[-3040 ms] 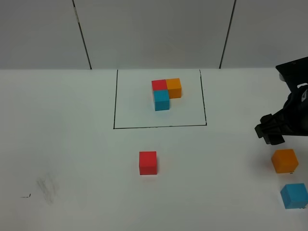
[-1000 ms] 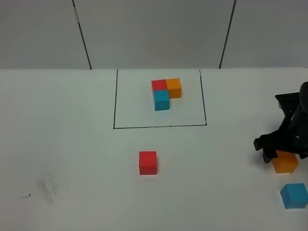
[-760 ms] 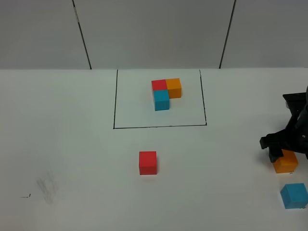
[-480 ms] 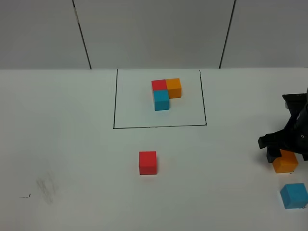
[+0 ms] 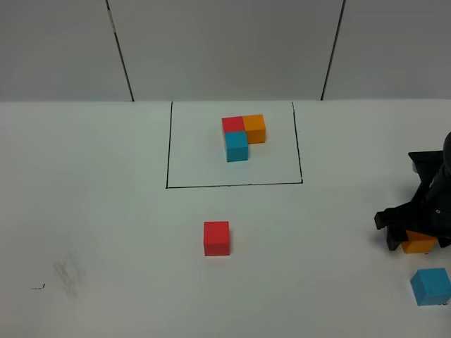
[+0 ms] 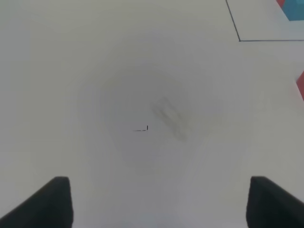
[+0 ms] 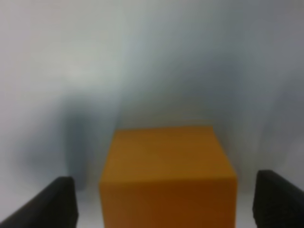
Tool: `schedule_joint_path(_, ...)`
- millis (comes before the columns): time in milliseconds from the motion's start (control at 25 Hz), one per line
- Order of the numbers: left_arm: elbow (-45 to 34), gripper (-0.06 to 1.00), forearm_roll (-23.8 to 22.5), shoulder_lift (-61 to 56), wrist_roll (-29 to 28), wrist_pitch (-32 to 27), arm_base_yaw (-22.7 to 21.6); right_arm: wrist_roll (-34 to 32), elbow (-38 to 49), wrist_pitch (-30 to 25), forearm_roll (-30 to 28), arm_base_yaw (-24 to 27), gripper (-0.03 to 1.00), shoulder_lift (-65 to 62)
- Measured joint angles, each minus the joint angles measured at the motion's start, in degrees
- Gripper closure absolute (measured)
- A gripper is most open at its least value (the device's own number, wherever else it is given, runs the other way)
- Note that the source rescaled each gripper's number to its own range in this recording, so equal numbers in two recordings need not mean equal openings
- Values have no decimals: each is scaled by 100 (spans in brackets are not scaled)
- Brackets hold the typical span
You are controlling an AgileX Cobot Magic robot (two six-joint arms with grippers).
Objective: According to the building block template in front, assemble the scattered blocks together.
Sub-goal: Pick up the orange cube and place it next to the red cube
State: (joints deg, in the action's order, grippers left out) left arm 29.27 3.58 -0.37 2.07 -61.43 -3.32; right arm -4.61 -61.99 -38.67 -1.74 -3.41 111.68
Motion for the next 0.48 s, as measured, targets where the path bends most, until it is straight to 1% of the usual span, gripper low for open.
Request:
schedule_joint_path(120, 0, 15, 0, 0, 0, 0, 0, 0, 0, 46, 0, 0, 44, 0)
schedule_joint_path(280, 0, 15, 0, 0, 0, 0, 0, 0, 0, 122, 0, 0, 52, 0)
schedule_joint_path(480, 0, 15, 0, 0, 0, 0, 0, 0, 0, 139, 9, 0, 67, 0)
